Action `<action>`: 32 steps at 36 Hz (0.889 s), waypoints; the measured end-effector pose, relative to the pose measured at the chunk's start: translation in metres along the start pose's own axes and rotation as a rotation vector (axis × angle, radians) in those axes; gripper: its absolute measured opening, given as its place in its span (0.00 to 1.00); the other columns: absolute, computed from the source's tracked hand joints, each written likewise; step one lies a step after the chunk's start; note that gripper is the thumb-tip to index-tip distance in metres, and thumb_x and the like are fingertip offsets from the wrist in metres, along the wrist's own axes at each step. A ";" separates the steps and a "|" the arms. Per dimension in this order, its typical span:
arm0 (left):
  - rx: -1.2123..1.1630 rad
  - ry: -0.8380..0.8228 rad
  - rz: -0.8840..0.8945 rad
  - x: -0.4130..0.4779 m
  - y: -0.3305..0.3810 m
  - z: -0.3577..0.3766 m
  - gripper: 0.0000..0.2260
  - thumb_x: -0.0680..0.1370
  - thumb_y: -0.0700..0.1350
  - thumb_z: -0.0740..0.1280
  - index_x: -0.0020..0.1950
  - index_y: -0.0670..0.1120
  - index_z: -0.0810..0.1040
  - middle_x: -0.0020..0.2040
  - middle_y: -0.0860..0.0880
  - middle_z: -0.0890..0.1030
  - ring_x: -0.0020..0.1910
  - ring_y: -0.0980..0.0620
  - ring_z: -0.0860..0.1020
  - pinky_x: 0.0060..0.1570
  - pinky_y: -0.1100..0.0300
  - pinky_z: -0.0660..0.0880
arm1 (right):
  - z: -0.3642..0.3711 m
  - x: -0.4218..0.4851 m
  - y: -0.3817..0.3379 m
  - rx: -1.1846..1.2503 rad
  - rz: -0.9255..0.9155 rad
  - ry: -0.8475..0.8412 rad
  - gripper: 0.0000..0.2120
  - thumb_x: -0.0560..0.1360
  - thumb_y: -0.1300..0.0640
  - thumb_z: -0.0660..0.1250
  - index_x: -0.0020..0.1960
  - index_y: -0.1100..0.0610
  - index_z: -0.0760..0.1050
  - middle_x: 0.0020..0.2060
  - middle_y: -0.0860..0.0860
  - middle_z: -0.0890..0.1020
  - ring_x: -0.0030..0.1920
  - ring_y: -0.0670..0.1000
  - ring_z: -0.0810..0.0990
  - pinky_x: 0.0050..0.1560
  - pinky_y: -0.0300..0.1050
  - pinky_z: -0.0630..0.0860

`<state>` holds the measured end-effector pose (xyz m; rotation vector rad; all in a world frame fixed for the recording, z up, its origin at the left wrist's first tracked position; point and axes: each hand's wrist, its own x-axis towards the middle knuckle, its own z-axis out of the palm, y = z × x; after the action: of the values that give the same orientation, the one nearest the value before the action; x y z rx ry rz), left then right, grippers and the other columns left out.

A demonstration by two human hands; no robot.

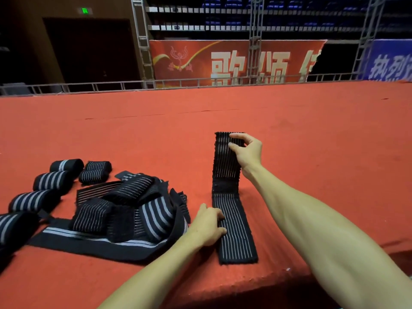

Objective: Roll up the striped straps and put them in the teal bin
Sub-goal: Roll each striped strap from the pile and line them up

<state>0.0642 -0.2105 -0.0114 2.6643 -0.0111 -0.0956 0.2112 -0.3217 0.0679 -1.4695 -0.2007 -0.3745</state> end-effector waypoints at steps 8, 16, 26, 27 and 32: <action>-0.152 0.209 0.077 0.022 0.015 -0.053 0.14 0.77 0.48 0.70 0.61 0.45 0.81 0.62 0.44 0.78 0.62 0.50 0.75 0.58 0.62 0.68 | -0.008 -0.013 0.001 0.012 -0.036 -0.077 0.13 0.71 0.73 0.70 0.47 0.56 0.82 0.42 0.45 0.82 0.40 0.38 0.80 0.41 0.35 0.78; -0.489 0.453 0.068 0.063 0.014 -0.087 0.17 0.78 0.45 0.69 0.65 0.45 0.71 0.58 0.49 0.76 0.53 0.48 0.78 0.54 0.52 0.76 | -0.019 -0.037 0.016 0.106 0.060 -0.150 0.12 0.71 0.73 0.70 0.45 0.56 0.82 0.42 0.47 0.83 0.38 0.40 0.81 0.35 0.36 0.75; -0.670 0.438 0.191 0.073 0.005 -0.062 0.10 0.76 0.37 0.71 0.42 0.52 0.80 0.39 0.53 0.81 0.39 0.56 0.77 0.45 0.51 0.76 | -0.039 -0.058 0.025 -0.001 -0.005 -0.243 0.12 0.71 0.66 0.73 0.44 0.49 0.83 0.42 0.48 0.85 0.44 0.49 0.82 0.45 0.48 0.78; -0.685 0.434 0.190 0.073 0.004 -0.061 0.11 0.75 0.36 0.71 0.40 0.51 0.80 0.38 0.53 0.81 0.38 0.55 0.77 0.44 0.51 0.76 | -0.040 -0.060 0.025 -0.007 -0.019 -0.248 0.11 0.71 0.63 0.73 0.46 0.47 0.83 0.43 0.48 0.85 0.45 0.49 0.82 0.47 0.50 0.79; -0.765 0.345 0.184 0.061 0.001 -0.060 0.11 0.75 0.34 0.71 0.37 0.47 0.79 0.36 0.49 0.80 0.37 0.50 0.77 0.46 0.43 0.78 | -0.040 -0.073 0.021 0.075 0.048 -0.203 0.11 0.76 0.65 0.70 0.54 0.52 0.79 0.37 0.53 0.84 0.37 0.49 0.83 0.38 0.43 0.78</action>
<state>0.1294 -0.1858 0.0381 1.8738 -0.0888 0.3511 0.1480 -0.3515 0.0185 -1.4348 -0.3380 -0.1770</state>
